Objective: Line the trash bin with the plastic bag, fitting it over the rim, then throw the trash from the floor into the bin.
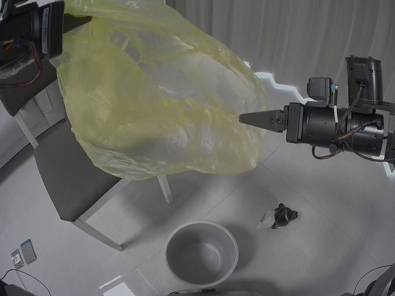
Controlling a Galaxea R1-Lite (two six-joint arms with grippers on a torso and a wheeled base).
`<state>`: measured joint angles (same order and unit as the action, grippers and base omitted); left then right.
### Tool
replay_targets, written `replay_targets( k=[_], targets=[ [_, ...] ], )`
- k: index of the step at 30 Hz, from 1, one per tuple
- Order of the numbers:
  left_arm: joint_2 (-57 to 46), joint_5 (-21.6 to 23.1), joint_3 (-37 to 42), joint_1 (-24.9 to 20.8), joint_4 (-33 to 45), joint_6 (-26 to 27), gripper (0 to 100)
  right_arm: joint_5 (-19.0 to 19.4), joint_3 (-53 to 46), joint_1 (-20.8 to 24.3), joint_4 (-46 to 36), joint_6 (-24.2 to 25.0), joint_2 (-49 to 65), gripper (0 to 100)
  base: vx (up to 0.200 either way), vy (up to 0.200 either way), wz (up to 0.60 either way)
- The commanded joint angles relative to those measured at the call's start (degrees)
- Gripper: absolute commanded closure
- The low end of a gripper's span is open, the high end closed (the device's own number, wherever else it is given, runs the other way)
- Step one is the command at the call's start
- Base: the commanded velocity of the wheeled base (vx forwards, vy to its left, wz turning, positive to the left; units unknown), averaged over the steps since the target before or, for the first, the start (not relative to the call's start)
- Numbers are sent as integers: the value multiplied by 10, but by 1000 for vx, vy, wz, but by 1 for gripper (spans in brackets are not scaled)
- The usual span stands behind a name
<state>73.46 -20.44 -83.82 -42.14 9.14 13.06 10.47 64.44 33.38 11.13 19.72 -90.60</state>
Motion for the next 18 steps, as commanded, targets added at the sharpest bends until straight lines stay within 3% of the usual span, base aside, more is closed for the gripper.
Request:
replay_targets(
  k=[1, 7, 15, 16, 18],
  targets=[
    [-3, 0, 1, 0, 0, 0, 100, 12, 8, -14, 10, 9, -27, 0, 0, 0, 0],
    [-3, 1, 0, 0, -1, 0, 100, 39, 6, -14, 13, 44, -44, 0, 0, 0, 0],
    [-2, 1, 0, 2, -2, -2, 100, 39, 2, -6, 35, 45, -55, 0, 0, 0, 0],
    [-2, 1, 0, 2, -3, -2, 100, 39, 0, -3, 46, 45, -54, 100, 0, 0, 0],
    [-1, 1, 1, 2, -7, -2, 100, 38, -5, 5, 61, 46, -52, 100, 0, 0, 0]
  ],
)
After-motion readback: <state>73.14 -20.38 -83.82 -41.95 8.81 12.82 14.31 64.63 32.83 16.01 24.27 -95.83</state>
